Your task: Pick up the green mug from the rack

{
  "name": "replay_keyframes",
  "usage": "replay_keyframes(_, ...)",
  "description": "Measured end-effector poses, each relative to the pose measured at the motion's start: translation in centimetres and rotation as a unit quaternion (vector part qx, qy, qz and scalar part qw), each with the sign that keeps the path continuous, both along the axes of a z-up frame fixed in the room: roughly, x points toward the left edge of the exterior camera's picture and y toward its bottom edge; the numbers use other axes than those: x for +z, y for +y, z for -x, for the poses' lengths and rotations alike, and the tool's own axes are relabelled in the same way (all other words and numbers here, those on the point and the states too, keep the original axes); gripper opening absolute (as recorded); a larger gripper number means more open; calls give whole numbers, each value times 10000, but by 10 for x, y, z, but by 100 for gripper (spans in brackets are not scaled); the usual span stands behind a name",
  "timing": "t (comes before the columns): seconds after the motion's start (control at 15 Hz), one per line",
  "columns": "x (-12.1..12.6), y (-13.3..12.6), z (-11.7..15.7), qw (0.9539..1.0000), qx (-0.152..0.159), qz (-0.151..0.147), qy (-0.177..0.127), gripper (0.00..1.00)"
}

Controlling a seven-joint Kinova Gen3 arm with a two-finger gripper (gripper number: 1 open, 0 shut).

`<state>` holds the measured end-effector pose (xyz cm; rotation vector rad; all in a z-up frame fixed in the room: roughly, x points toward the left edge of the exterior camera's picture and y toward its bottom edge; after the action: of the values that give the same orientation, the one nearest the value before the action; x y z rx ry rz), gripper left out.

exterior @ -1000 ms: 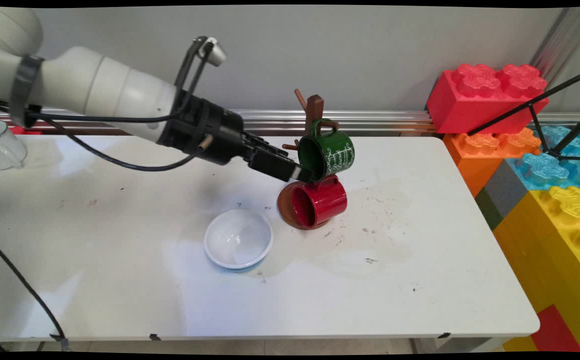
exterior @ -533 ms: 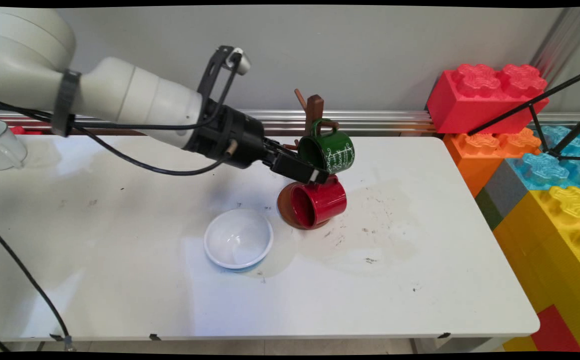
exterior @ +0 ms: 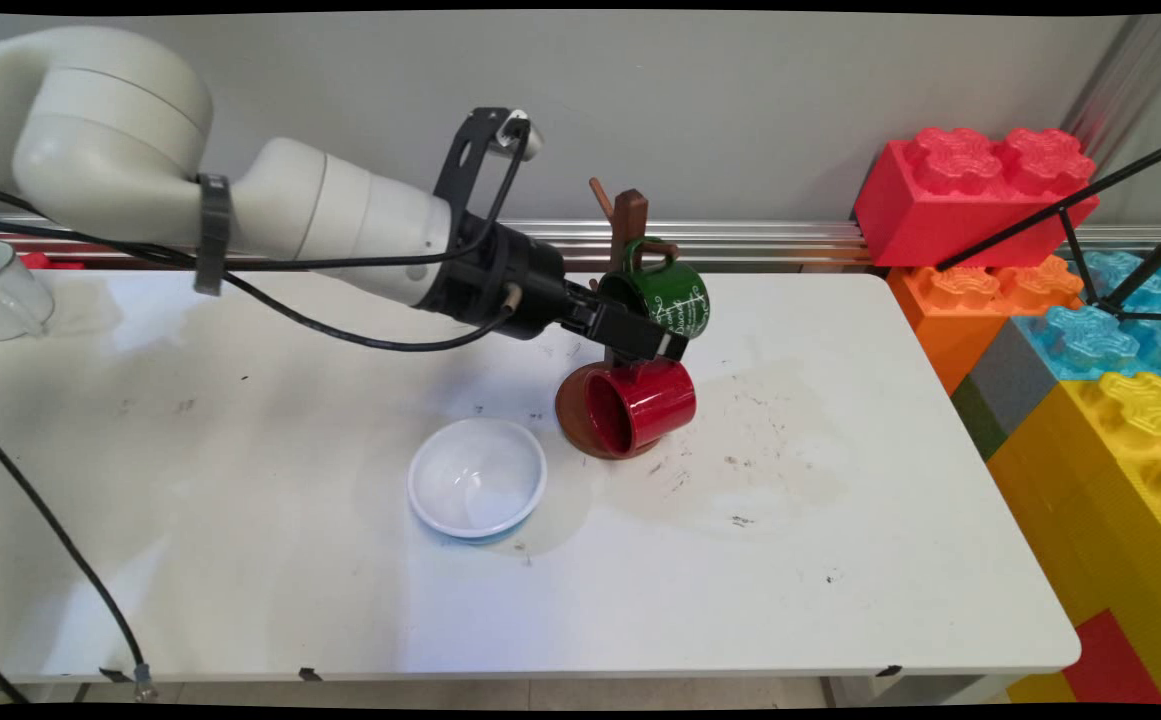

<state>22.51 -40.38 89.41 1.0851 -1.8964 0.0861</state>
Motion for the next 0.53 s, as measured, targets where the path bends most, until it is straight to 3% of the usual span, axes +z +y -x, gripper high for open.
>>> replay_keyframes(0.53, -5, -5, 12, 9997, 181, -36, 154, 100)
